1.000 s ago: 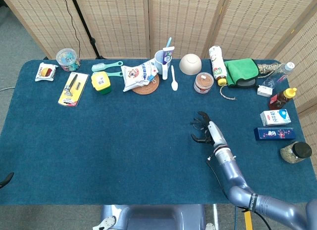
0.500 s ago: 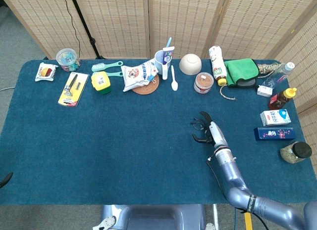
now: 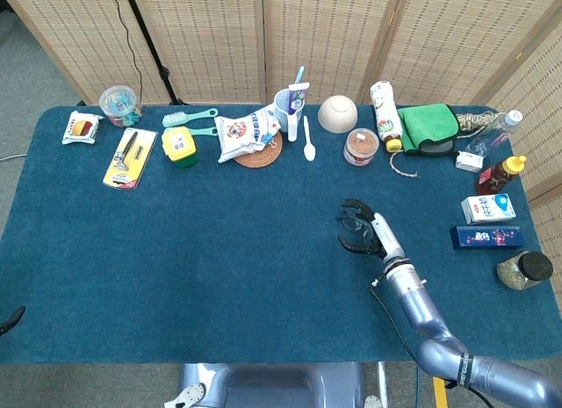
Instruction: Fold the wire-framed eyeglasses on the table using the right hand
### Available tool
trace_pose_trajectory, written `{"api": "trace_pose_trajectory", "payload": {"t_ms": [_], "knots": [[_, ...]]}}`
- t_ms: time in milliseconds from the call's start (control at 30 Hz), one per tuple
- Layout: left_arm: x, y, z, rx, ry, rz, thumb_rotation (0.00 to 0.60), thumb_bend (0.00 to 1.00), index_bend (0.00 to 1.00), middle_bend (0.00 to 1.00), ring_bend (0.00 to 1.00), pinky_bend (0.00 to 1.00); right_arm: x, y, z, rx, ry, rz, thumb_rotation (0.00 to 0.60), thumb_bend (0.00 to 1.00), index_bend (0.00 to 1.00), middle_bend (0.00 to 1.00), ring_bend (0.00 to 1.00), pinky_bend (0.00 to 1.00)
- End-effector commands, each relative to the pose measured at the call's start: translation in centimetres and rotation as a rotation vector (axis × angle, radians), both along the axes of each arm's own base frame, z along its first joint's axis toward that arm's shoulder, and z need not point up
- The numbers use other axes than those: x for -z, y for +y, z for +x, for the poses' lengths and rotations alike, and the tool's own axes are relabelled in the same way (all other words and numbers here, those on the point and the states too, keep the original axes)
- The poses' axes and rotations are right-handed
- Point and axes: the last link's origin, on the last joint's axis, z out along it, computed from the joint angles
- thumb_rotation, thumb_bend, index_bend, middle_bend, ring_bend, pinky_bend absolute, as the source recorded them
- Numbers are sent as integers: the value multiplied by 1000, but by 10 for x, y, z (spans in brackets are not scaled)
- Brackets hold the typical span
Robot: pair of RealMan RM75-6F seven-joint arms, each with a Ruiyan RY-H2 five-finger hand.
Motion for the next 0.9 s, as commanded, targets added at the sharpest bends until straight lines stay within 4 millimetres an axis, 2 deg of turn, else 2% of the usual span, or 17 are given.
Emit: {"api": "trace_pose_trajectory", "payload": {"t_ms": [33, 200, 400, 633, 900], "knots": [[0, 0, 0, -1, 2, 0, 485, 191, 129, 38, 18, 0, -6, -1, -1, 4, -68, 33, 600, 379, 319, 227, 150, 184], [0, -1, 2, 2, 1, -2, 485, 190, 128, 38, 18, 0, -9, -8, -3, 20, -136, 71, 600, 385, 415, 333, 272, 275], [0, 0, 3, 3, 2, -4, 484, 190, 128, 38, 18, 0, -7, -13, -6, 43, -193, 105, 600, 391, 464, 400, 348, 327], [-1, 1, 4, 1, 7, -1, 485, 190, 129, 38, 18, 0, -1, -26, -15, 81, -244, 120, 600, 392, 490, 426, 374, 346], [0, 1, 5, 0, 10, -3, 485, 190, 128, 38, 17, 0, 3, -31, -29, 111, -240, 126, 600, 392, 499, 439, 389, 361]]}}
